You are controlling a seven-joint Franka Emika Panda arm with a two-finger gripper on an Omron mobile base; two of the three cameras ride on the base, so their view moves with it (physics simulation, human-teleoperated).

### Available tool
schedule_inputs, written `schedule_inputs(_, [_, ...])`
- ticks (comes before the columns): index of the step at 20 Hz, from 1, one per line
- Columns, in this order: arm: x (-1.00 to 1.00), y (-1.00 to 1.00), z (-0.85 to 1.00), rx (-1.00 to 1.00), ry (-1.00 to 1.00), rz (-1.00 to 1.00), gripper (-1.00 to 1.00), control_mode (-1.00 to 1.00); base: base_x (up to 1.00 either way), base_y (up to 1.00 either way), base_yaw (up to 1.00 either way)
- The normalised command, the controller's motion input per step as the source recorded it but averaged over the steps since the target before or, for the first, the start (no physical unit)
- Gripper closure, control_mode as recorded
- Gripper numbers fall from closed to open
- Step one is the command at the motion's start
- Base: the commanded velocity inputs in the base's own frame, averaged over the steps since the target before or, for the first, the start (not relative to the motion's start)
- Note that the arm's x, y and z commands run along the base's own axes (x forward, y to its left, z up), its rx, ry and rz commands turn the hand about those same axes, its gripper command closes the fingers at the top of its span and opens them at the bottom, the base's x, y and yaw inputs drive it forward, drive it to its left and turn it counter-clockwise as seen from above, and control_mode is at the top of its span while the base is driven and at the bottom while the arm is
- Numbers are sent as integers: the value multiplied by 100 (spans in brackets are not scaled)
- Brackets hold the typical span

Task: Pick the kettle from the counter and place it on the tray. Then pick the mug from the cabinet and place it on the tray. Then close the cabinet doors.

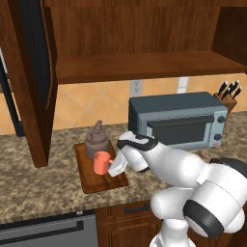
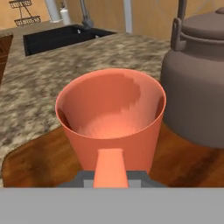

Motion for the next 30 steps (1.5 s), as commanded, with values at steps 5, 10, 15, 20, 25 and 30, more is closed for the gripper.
schedule_inputs(5, [26, 5, -12, 0, 0, 0, 100, -100, 0, 0, 0])
schedule_inputs(10, [7, 1, -1, 0, 0, 0, 100, -100, 0, 0, 0])
schedule_inputs(15, [0, 1, 0, 0, 0, 0, 100, -100, 0, 0, 0])
schedule_inputs(20, [0, 0, 0, 0, 0, 0, -100, -100, 0, 0, 0])
schedule_inputs(25, [0, 7, 3, 0, -5, 0, -100, -100, 0, 0, 0])
schedule_inputs(30, [-2, 7, 39, 0, -9, 0, -100, -100, 0, 0, 0])
